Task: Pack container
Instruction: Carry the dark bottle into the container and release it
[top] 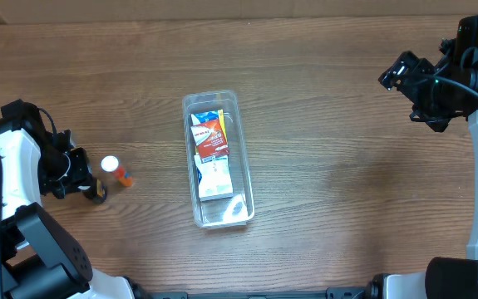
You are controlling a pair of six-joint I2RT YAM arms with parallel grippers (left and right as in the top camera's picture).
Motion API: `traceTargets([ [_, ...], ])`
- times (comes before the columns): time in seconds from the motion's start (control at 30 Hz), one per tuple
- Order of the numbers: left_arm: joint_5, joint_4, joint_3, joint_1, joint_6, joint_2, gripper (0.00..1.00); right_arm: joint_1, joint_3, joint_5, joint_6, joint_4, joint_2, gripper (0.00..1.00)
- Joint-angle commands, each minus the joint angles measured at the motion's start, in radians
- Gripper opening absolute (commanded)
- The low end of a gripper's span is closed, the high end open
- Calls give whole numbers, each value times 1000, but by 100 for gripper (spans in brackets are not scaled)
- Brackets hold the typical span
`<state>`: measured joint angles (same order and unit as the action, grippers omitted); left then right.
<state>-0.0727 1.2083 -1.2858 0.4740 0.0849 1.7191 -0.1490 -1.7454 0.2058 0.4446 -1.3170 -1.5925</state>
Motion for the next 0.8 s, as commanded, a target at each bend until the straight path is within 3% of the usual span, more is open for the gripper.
traceTargets([
  [0.0, 1, 28, -37, 5, 3, -1, 13, 1, -6, 1, 0, 5, 5, 100],
  [0.07, -10, 113, -134, 5, -14, -1, 4, 1, -6, 1, 0, 5, 5, 100],
  [0.13, -10, 238, -294, -5, -15, -1, 4, 1, -6, 1, 0, 5, 5, 100],
  [0.23, -12, 454, -709, -78, -67, -1, 6, 1, -6, 1, 0, 5, 5, 100],
  [0.33, -134, 474, -893, -203, -154, -9, 12, 1, -6, 1, 0, 5, 5, 100],
  [0.43, -145, 397, -887, -439, -297, -7, 10, 1, -6, 1, 0, 5, 5, 100],
  [0.47, -97, 303, -847, -586, -389, 2, 11, 1, -6, 1, 0, 5, 5, 100],
  [0.6, 48, 80, -689, -843, -577, 39, 11, 1, -6, 1, 0, 5, 5, 100],
  [0.77, 102, -59, -533, -946, -760, 150, 8, 1, -6, 1, 0, 5, 5, 100],
])
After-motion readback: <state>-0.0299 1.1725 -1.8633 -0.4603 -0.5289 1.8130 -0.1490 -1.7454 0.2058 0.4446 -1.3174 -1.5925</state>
